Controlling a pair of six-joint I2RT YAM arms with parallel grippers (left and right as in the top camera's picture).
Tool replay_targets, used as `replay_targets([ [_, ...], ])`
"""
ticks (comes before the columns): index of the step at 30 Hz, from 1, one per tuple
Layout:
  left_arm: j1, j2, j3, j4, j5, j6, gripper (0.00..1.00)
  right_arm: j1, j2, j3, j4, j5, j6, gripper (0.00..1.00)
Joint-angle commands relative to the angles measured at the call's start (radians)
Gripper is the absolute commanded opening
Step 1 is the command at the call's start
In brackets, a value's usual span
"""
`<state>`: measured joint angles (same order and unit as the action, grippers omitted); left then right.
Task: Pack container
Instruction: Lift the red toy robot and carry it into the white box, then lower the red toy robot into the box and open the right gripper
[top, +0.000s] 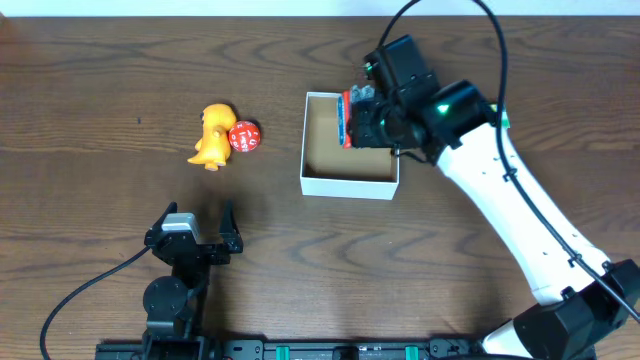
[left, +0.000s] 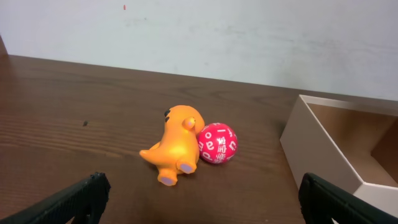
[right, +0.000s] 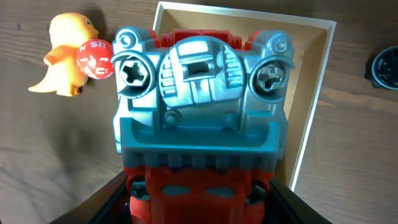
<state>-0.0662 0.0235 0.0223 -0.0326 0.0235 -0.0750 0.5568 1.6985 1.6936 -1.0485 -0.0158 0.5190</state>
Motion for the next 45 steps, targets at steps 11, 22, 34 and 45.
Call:
replay_targets([
  [11, 0.005, 0.000, -0.018, -0.038, -0.009, -0.001, 0.98, 0.059, 0.059, 0.010, -0.026, 0.188, 0.107, 0.27],
  [22, 0.005, 0.000, -0.018, -0.038, -0.009, -0.001, 0.98, 0.058, 0.175, 0.009, -0.035, 0.191, 0.110, 0.27],
  [34, 0.005, 0.000, -0.018, -0.038, -0.009, -0.001, 0.98, 0.057, 0.242, 0.004, -0.045, 0.222, 0.117, 0.25],
  [45, 0.005, 0.000, -0.018, -0.038, -0.009, -0.001, 0.98, 0.046, 0.253, -0.016, -0.069, 0.226, 0.140, 0.25],
])
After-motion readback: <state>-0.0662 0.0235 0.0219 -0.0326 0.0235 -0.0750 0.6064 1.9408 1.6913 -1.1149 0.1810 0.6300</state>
